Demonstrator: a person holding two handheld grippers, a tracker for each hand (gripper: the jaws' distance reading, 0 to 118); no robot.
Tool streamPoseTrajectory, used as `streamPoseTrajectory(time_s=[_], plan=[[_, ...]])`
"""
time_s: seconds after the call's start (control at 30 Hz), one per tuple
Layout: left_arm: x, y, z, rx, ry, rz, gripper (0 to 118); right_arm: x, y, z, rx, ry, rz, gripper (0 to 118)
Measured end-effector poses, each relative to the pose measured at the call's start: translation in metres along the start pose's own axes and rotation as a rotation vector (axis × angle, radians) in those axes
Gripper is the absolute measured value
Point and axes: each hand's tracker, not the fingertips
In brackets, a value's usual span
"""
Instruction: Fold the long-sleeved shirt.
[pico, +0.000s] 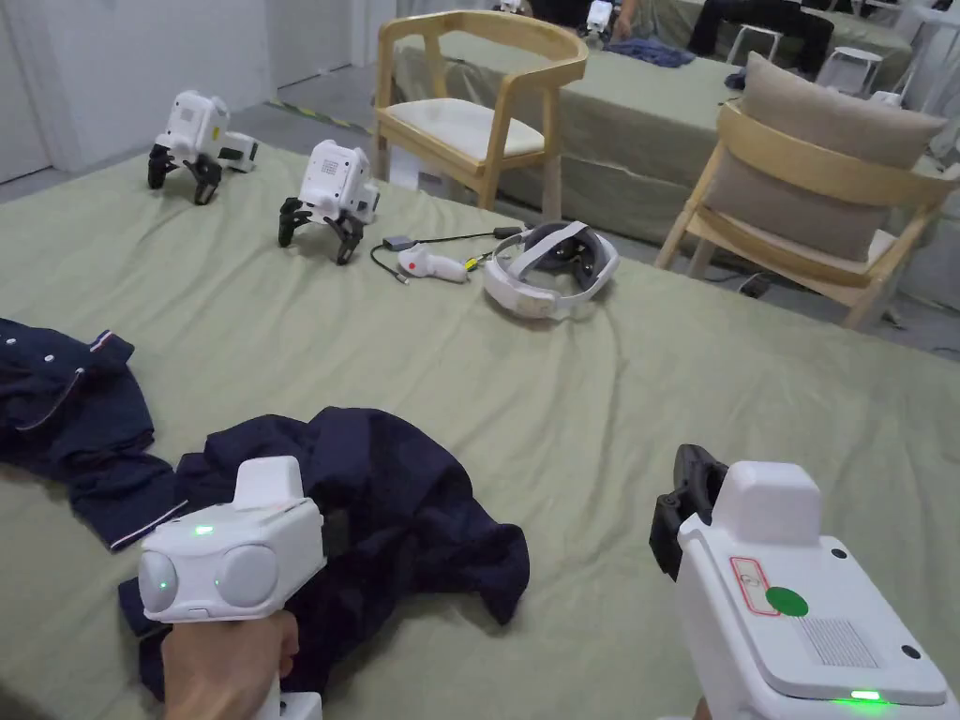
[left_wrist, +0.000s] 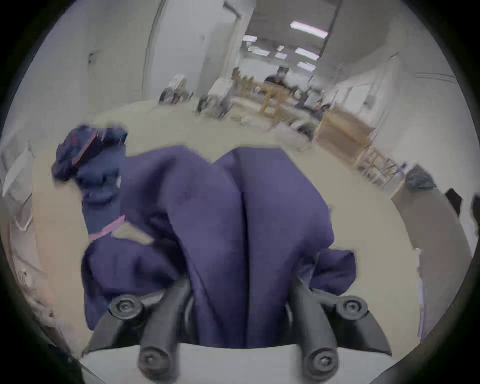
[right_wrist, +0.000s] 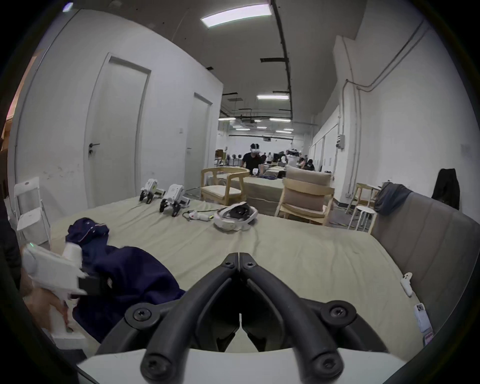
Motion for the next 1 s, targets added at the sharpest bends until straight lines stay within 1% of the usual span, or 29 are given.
streamPoseTrajectory(time_s=[0.07,0.17,0.2,0.23,0.3,0.33,0.37,0.4,0.43,0.5,0.53,0.57,0.6,0.67,0.7,0.73,0.8,0.83,0.87,0.9,0.97,1.0], plan=[[0.031,0.027,0.033,0.104,-0.059,-0.009,24,0.024,0.003,0.014,0.026,-0.049,-0.011,0],[0.092,0.073,0.085,0.255,-0.187,-0.078,24,0.064,0.008,0.036,0.064,-0.114,-0.049,0],[0.117,0.086,0.102,0.304,-0.225,-0.12,24,0.079,0.01,0.044,0.074,-0.136,-0.067,0],[0.139,0.095,0.114,0.33,-0.257,-0.126,24,0.092,0.011,0.052,0.086,-0.157,-0.085,0],[0.179,0.102,0.138,0.396,-0.39,-0.128,24,0.118,0.013,0.066,0.106,-0.19,-0.091,0],[0.204,0.104,0.146,0.413,-0.417,-0.165,24,0.13,0.013,0.074,0.119,-0.228,-0.093,0],[0.228,0.103,0.149,0.417,-0.432,-0.209,24,0.141,0.014,0.08,0.122,-0.247,-0.097,0],[0.251,0.102,0.148,0.418,-0.481,-0.224,24,0.153,0.014,0.085,0.123,-0.251,-0.102,0],[0.272,0.097,0.143,0.399,-0.522,-0.24,24,0.164,0.013,0.091,0.131,-0.273,-0.114,0],[0.317,0.078,0.126,0.376,-0.506,-0.304,24,0.182,0.011,0.102,0.134,-0.311,-0.119,0],[0.338,0.062,0.111,0.327,-0.524,-0.338,24,0.191,0.008,0.107,0.137,-0.338,-0.118,0],[0.352,0.047,0.097,0.291,-0.541,-0.339,24,0.197,0.005,0.111,0.135,-0.356,-0.119,0],[0.371,0.025,0.074,0.211,-0.549,-0.351,24,0.206,0.001,0.115,0.13,-0.37,-0.117,0],[0.399,-0.019,0.031,0.098,-0.5,-0.366,24,0.218,-0.008,0.119,0.111,-0.405,-0.119,0],[0.408,-0.045,0.006,0.009,-0.504,-0.439,24,0.224,-0.013,0.121,0.097,-0.412,-0.121,0],[0.415,-0.071,-0.018,-0.06,-0.479,-0.397,25,0.23,-0.017,0.124,0.079,-0.429,-0.135,0],[0.427,-0.114,-0.058,-0.248,-0.454,-0.406,26,0.238,-0.028,0.128,0.072,-0.434,-0.139,0],[0.431,-0.138,-0.073,-0.359,-0.404,-0.417,32,0.242,-0.033,0.127,0.044,-0.455,-0.133,0],[0.435,-0.156,-0.084,-0.425,-0.401,-0.448,50,0.246,-0.038,0.126,0.028,-0.453,-0.128,0],[0.435,-0.168,-0.09,-0.447,-0.419,-0.444,71,0.249,-0.041,0.125,0.015,-0.45,-0.122,0],[0.434,-0.182,-0.082,-0.476,-0.439,-0.457,104,0.254,-0.049,0.121,-0.015,-0.46,-0.123,0],[0.432,-0.181,-0.074,-0.462,-0.462,-0.478,108,0.256,-0.051,0.12,-0.023,-0.458,-0.127,0]])
